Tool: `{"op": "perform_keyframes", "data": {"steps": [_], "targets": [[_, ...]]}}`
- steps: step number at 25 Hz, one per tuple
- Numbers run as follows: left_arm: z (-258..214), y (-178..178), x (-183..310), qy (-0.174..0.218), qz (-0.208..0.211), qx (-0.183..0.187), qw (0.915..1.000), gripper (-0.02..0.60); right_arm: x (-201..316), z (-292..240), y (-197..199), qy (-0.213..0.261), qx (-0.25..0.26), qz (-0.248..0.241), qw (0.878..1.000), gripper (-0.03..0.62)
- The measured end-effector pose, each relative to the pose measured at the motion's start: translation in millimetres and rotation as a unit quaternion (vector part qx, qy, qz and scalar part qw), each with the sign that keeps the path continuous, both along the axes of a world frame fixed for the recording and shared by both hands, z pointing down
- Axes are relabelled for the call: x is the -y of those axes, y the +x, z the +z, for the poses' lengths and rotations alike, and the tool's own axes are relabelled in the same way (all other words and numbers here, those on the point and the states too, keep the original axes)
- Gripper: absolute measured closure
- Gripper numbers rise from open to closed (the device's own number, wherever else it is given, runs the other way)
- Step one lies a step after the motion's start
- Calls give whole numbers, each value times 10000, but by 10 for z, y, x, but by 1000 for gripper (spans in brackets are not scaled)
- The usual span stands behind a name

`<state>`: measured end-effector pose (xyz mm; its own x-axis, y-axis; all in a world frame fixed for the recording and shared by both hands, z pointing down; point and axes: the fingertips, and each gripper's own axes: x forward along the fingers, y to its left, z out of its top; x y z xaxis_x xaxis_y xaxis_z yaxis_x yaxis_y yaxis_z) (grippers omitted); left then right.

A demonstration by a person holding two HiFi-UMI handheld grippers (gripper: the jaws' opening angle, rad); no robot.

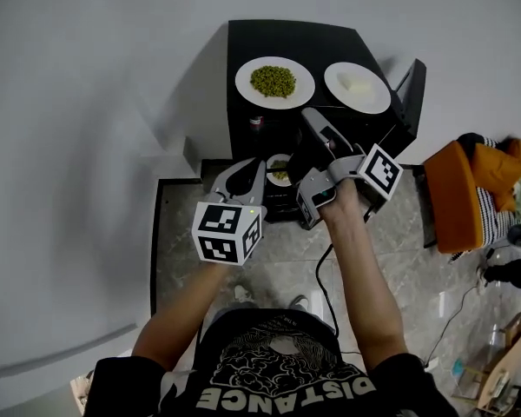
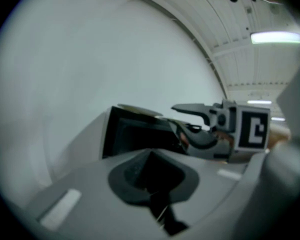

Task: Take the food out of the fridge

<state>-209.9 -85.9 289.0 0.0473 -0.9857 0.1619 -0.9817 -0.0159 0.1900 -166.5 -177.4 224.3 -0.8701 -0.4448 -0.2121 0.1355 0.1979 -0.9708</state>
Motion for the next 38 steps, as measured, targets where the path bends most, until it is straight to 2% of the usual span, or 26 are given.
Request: {"op": "perform_keyframes", "data": {"steps": [3, 4, 8, 11, 14, 21, 23, 25, 32, 34, 36, 38], "targets": [[-31, 144, 40, 48, -147, 11, 9999, 579, -105, 64, 255, 717, -606, -73, 9956, 517], [-33, 209, 52, 51, -188, 21, 9998, 580, -147, 103, 346, 998, -884, -86, 9910, 543], [17, 572, 109, -13, -236, 103, 9997, 578, -285, 309, 705, 1955, -1941, -138, 9612, 579], [89, 852, 141, -85, -242, 102, 9996, 578, -354, 472, 926, 2580, -2580, -203, 9308, 582], [145, 1108, 159, -144, -243, 112, 9995, 578, -414, 608, 1108, 3209, -3140, -255, 8932, 583], [243, 1558, 139, -223, -250, 162, 9993, 580, -546, 881, 1417, 4246, -4064, -356, 8083, 583], [268, 1646, 128, -248, -251, 167, 9992, 580, -575, 913, 1480, 4411, -4172, -364, 7937, 583], [284, 1722, 110, -268, -253, 173, 9992, 580, -603, 929, 1539, 4447, -4188, -389, 7908, 583], [328, 1879, 20, -324, -299, 154, 9989, 580, -689, 974, 1706, 4426, -4184, -451, 7919, 583], [329, 1910, -5, -279, -317, 55, 9991, 580, -709, 986, 1728, 4348, -4084, -475, 8012, 583], [341, 1920, -18, -222, -347, -33, 9991, 580, -720, 1013, 1719, 4185, -3916, -530, 8177, 583], [382, 1905, -32, -199, -401, -87, 9990, 580, -740, 1071, 1684, 4049, -3798, -646, 8292, 583]]}}
